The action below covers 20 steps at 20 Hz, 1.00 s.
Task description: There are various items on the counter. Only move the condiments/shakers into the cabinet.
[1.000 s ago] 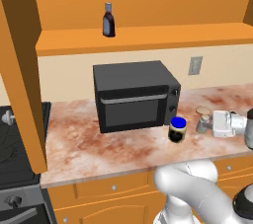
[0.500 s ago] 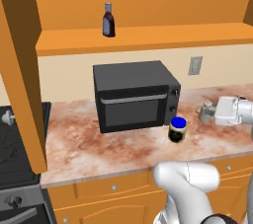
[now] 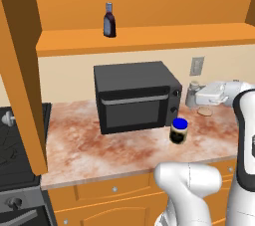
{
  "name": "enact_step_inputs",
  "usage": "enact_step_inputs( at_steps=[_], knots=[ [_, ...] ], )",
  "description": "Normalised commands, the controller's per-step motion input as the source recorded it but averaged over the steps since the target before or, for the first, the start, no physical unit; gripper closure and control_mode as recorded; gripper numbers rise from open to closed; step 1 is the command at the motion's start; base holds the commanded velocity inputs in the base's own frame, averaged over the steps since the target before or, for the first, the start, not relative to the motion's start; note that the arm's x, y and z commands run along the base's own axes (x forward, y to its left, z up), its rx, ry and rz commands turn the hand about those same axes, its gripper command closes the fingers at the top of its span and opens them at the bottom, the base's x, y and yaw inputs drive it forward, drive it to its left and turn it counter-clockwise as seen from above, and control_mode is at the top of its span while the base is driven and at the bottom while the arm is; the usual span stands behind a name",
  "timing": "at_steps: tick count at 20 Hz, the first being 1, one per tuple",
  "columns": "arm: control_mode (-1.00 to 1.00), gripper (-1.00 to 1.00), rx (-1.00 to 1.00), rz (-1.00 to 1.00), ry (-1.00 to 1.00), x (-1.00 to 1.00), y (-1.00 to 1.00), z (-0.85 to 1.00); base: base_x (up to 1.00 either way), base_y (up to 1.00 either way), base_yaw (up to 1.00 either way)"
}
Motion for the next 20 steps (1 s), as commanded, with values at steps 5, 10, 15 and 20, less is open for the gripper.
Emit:
enact_step_inputs(
  at_steps=[5,10,15,20],
  knots=[
    [-1.0,1.0,0.0,-0.02,0.1,0.0,0.03,0.99,0.0,0.0,0.0],
    [-1.0,1.0,0.0,-0.03,0.09,0.02,0.0,0.92,0.0,0.0,0.0],
    [-1.0,1.0,-0.03,-0.01,0.04,0.13,0.02,0.59,0.0,0.0,0.0],
    [-1.0,1.0,0.0,0.0,-0.01,0.65,0.18,0.02,0.0,0.0,0.0]
  ],
)
